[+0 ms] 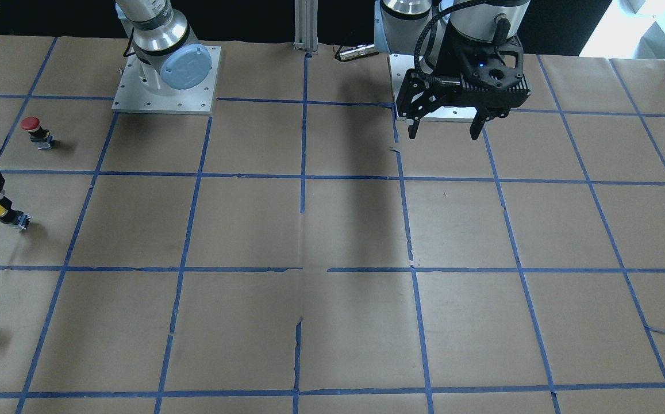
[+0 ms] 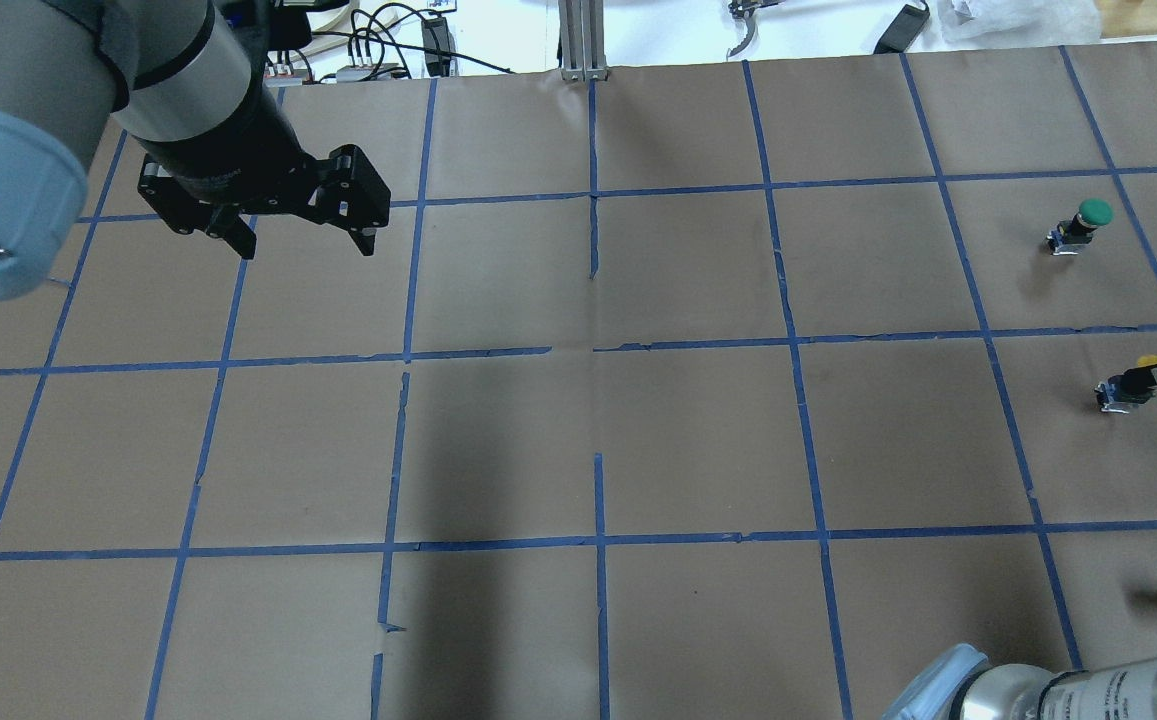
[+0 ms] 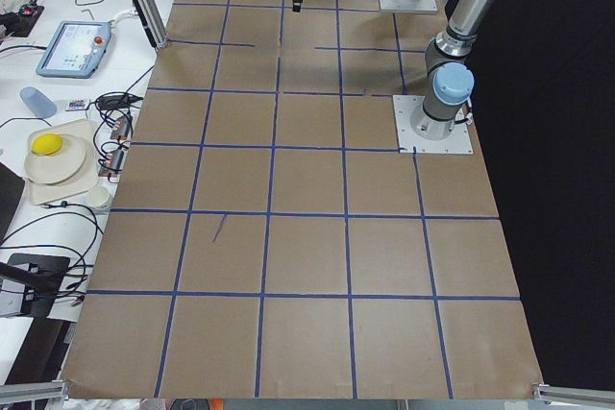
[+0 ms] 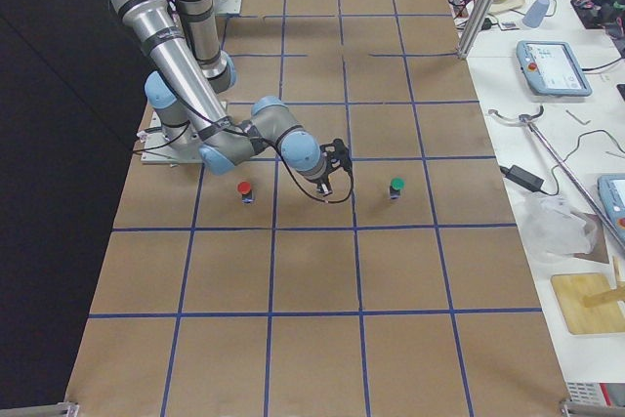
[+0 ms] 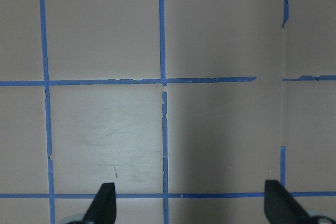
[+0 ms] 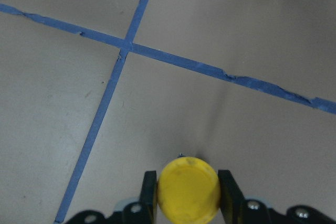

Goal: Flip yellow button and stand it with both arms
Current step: 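Lower the button upright onto the table with the right gripper and release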

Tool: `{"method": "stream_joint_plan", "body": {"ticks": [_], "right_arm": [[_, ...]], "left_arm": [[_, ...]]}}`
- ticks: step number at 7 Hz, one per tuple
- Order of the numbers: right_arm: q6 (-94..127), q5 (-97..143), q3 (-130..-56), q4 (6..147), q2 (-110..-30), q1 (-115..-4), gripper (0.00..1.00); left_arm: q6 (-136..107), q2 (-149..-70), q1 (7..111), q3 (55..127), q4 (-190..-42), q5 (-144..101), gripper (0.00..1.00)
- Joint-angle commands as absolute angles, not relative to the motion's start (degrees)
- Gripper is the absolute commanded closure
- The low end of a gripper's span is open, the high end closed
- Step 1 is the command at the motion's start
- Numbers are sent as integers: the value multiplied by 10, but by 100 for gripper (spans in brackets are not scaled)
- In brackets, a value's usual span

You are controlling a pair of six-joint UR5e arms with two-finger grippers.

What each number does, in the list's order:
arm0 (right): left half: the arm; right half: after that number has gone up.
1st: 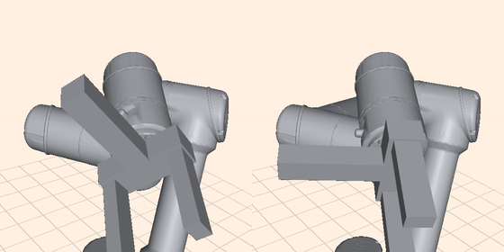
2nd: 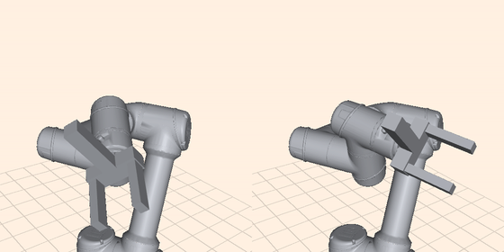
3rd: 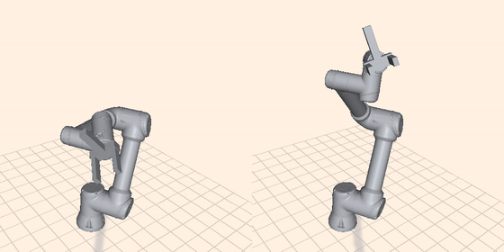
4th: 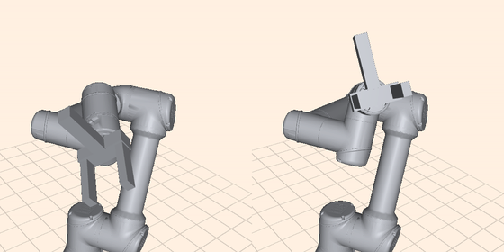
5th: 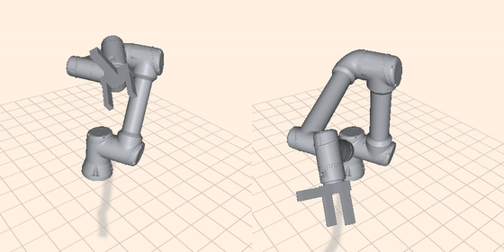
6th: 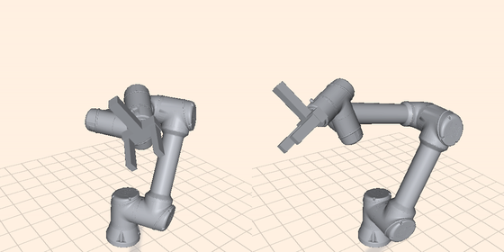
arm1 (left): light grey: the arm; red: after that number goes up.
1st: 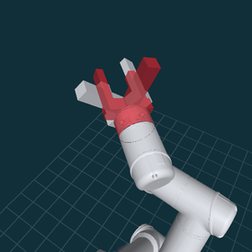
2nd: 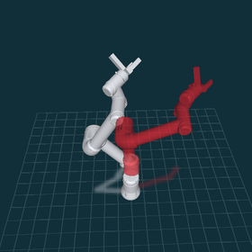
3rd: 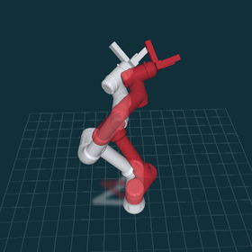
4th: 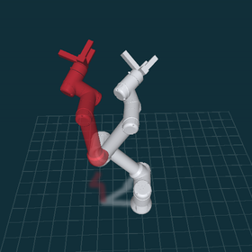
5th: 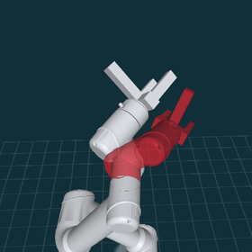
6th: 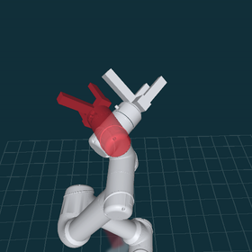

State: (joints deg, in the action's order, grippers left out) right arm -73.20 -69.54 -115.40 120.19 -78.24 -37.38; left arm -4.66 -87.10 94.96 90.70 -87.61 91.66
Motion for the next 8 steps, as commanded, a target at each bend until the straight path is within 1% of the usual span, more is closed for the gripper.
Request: {"method": "stream_joint_plan", "body": {"ticks": [1, 2, 3, 4, 6, 7, 8], "right_arm": [[-730, -698, -1153, 1203, -781, -374, 16], [-730, -700, -1153, 1201, -781, -374, 3], [-723, -700, -1152, 1196, -783, -374, 1], [-705, -727, -1147, 1196, -790, -379, 0], [-628, -744, -1116, 1160, -837, -406, 0], [-543, -780, -1096, 1111, -866, -441, 0], [-461, -813, -1073, 1076, -899, -504, 0]], "left_arm": [[-47, -868, 948, 908, -877, 918, 0], [-44, -862, 947, 912, -881, 919, 0], [-44, -858, 946, 917, -881, 919, 0], [-44, -858, 945, 917, -881, 919, 0], [-44, -858, 945, 917, -881, 919, 0], [-44, -858, 945, 917, -881, 919, 0], [-44, -858, 945, 917, -881, 919, 0]]}}
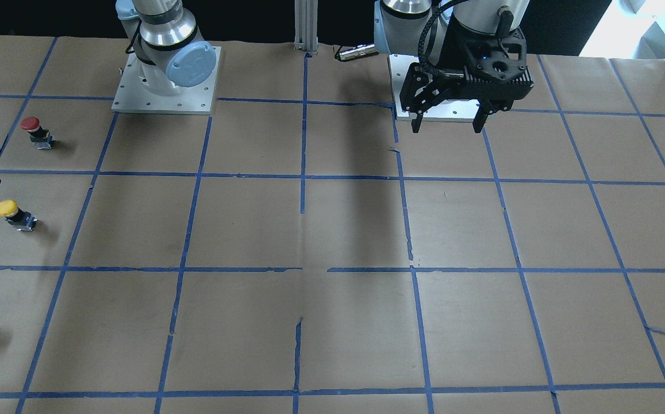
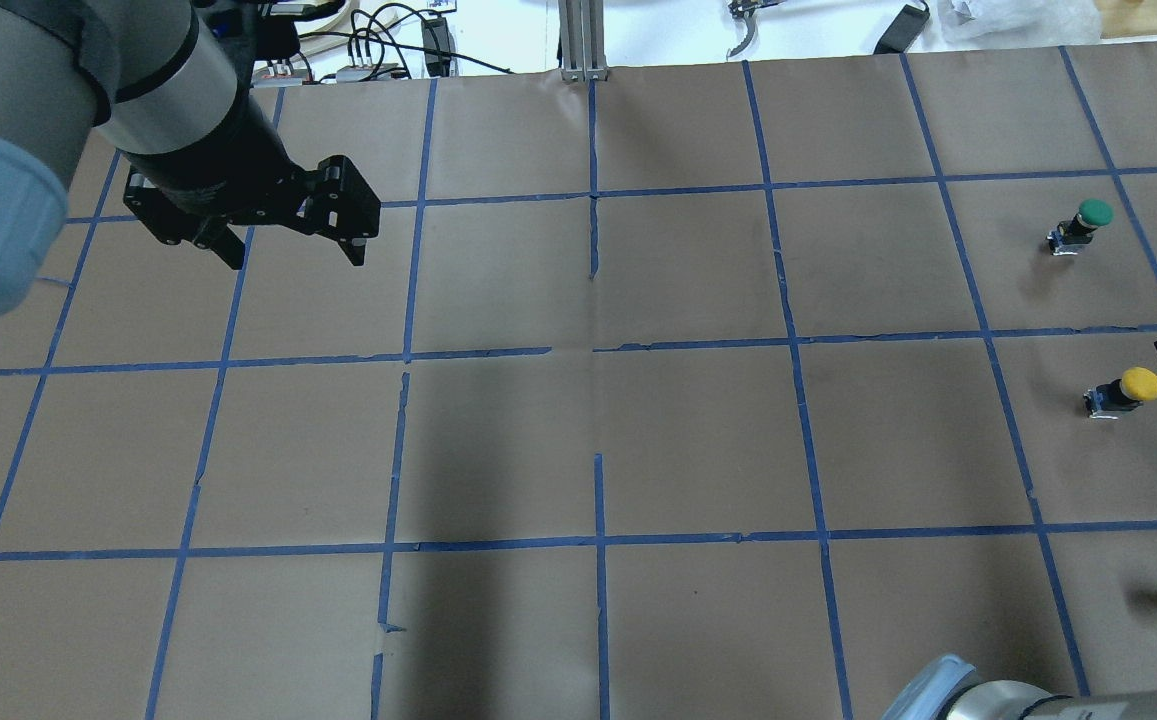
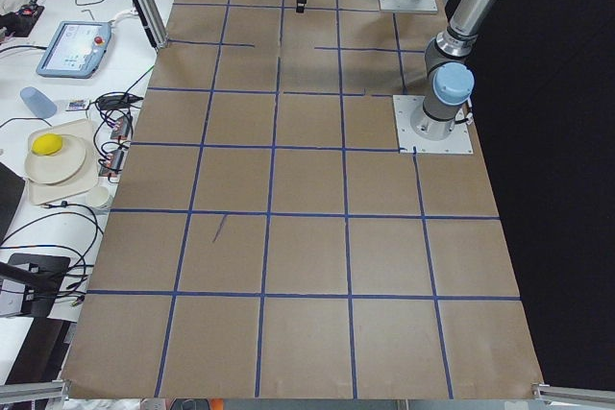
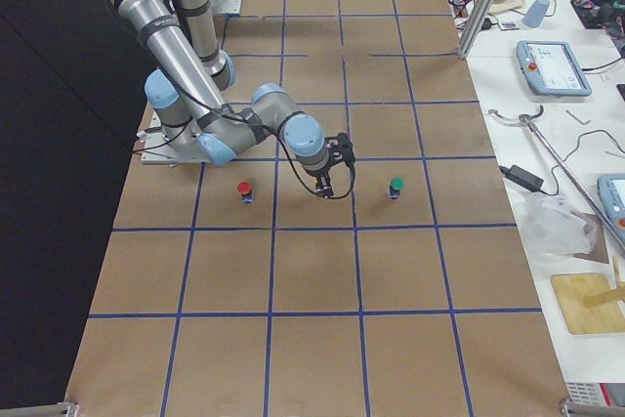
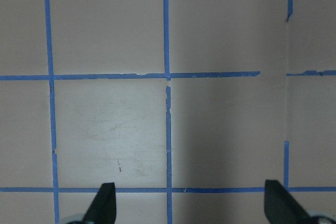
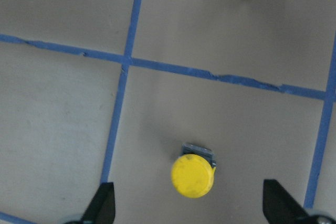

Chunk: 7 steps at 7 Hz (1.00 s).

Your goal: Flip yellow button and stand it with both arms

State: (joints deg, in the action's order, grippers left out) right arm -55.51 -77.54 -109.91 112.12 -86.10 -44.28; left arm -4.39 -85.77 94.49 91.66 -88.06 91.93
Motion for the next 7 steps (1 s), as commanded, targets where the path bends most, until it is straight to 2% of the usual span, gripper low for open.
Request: {"method": "stream_joint_plan", "body": {"ticks": [1, 3, 5, 7], "right_arm": [[-332, -844, -1051, 1027, -930, -578, 0], [-104, -867, -1008, 966, -961, -734, 0], [32, -882, -910, 871, -955, -850, 0], [74, -898, -903, 847, -946, -904, 0]], "left_arm": [[-44, -858, 945, 917, -881, 919, 0], [-44, -858, 945, 917, -881, 919, 0], [-44, -858, 945, 917, -881, 919, 0], [-44, -858, 944, 917, -881, 919, 0]]}}
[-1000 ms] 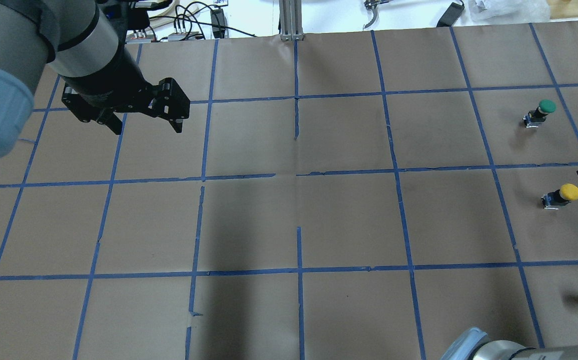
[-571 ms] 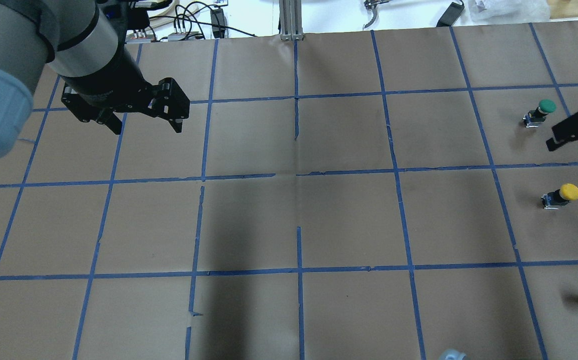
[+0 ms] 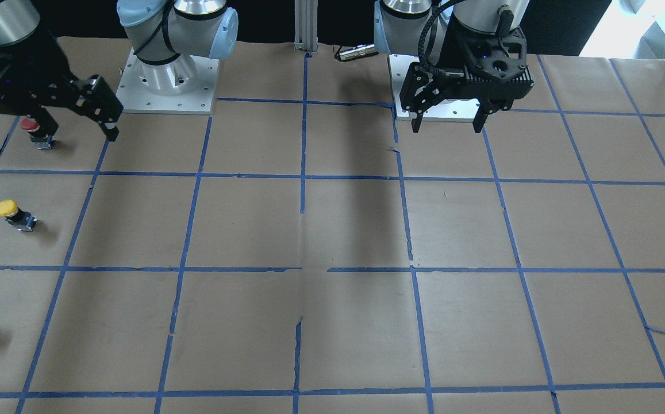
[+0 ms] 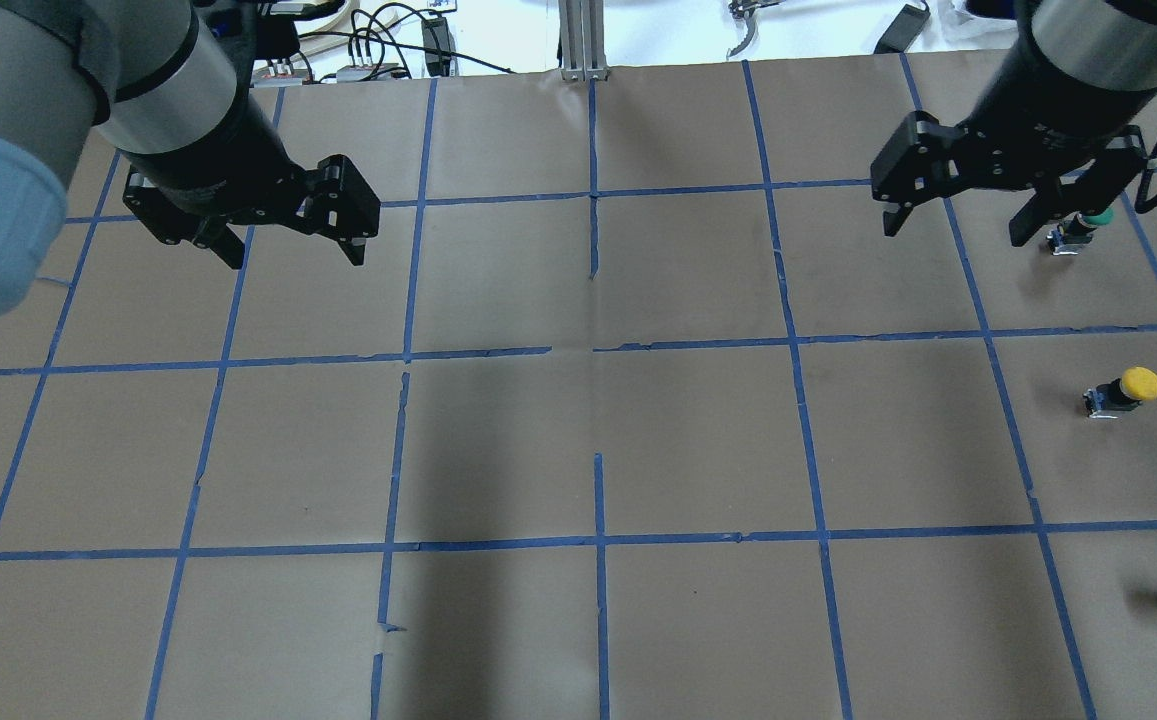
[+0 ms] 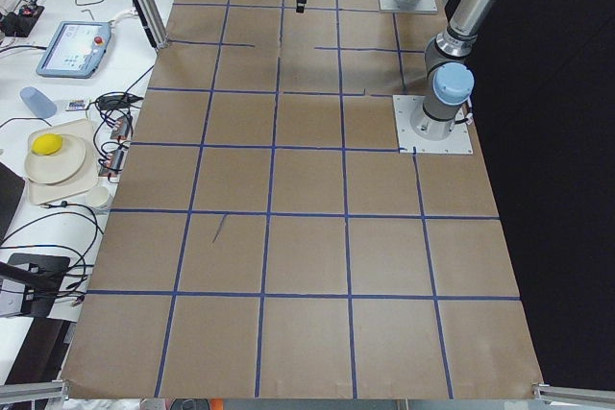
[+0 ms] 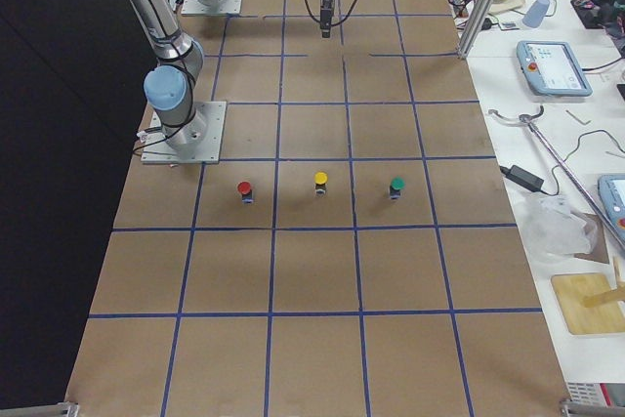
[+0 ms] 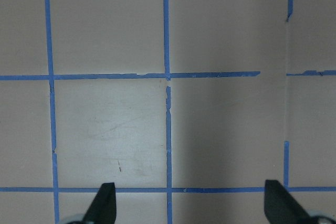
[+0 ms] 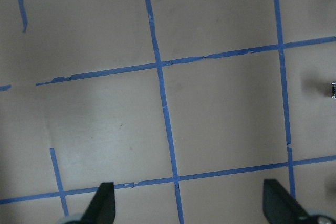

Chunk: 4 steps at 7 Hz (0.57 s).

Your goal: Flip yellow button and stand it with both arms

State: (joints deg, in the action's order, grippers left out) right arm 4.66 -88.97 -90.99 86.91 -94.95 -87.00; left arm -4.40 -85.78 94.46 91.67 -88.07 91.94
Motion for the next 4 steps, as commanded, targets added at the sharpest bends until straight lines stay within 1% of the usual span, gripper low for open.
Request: {"method": "stream_joint_plan", "body": {"ticks": [1, 4], "right_arm": [[69, -900, -910, 855, -944, -899, 0], [64, -901, -918, 860, -946, -898, 0]], "left_arm": [[-44, -858, 944, 917, -881, 920, 0], [-44, -858, 945, 917, -881, 920, 0]]}}
